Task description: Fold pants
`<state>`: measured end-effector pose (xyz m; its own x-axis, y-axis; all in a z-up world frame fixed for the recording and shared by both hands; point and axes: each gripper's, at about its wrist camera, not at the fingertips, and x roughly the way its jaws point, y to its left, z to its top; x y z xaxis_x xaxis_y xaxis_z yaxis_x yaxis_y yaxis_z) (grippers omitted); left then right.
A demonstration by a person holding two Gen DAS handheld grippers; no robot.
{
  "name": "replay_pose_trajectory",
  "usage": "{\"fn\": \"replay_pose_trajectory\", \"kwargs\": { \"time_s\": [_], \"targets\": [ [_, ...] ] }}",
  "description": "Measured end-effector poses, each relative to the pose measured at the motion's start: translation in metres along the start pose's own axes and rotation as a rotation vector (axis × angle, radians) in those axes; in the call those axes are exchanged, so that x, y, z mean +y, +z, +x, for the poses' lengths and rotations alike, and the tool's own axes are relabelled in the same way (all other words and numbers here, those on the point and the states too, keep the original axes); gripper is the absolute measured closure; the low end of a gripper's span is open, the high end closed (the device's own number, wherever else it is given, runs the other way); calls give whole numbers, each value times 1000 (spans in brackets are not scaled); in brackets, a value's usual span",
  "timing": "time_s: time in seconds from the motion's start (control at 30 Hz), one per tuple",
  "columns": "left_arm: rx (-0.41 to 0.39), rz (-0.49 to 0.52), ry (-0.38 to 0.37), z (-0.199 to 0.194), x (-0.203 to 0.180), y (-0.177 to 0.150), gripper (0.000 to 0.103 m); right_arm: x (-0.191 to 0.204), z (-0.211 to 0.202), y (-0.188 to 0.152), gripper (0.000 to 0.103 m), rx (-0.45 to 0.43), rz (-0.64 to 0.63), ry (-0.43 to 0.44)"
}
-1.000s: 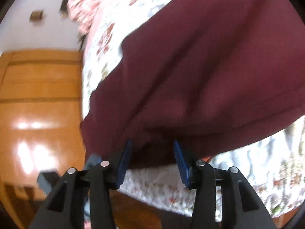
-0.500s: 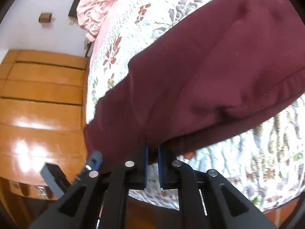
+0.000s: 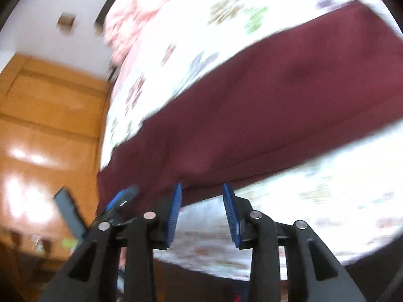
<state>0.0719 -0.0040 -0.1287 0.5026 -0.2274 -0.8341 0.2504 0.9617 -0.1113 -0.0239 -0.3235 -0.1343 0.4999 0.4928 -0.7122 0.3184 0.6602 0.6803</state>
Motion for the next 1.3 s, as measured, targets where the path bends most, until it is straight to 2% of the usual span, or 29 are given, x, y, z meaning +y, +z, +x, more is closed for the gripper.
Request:
{"fn": "replay_pose_trajectory", "kwargs": {
  "time_s": [0.03,0.13,0.2,0.3,0.37,0.47,0.57,0.67,0.73,0.8,0.9,0.93,1.03,1.1,1.2,1.27,1.3],
  "targets": [
    [-12,46,-15,-3,-19,4,12,-23,-23,10,65,-58,61,-26],
    [-22,132,-73,-3,-59,9,12,-91,-76,24,54,-173,225,-81],
    [-6,185,-91,6,-88,15,12,-129,-95,35,51,-221,300,-115],
    [2,254,-84,21,-119,15,12,-165,-100,41,46,-246,384,-38],
    [31,268,-74,33,-128,13,12,-169,-90,53,45,-254,409,20],
    [93,240,-54,55,-126,8,12,-175,-77,66,43,-252,411,42],
    [109,120,-103,61,-109,6,11,-175,-78,82,42,-275,364,13],
    [110,9,-118,59,-101,11,12,-166,-71,93,46,-275,327,-34],
    [116,-19,-114,59,-101,12,12,-163,-75,88,48,-269,313,-57],
    [116,-4,-103,61,-105,11,12,-165,-81,80,68,-270,320,-43],
    [109,30,-78,64,-111,10,9,-165,-89,71,88,-286,264,-44],
    [107,38,-70,63,-113,10,8,-162,-92,72,89,-308,232,-24],
    [97,18,-74,61,-111,10,8,-148,-101,79,90,-324,165,-36],
    [69,-52,-111,55,-104,12,8,-129,-110,90,91,-360,89,-37],
    [24,-112,-151,51,-100,13,8,-96,-134,103,91,-457,-62,13],
    [43,-114,-140,56,-103,12,8,-93,-140,108,91,-465,-90,-29],
    [45,-99,-129,59,-106,11,8,-102,-134,111,91,-431,-65,-85]
  ]
}}
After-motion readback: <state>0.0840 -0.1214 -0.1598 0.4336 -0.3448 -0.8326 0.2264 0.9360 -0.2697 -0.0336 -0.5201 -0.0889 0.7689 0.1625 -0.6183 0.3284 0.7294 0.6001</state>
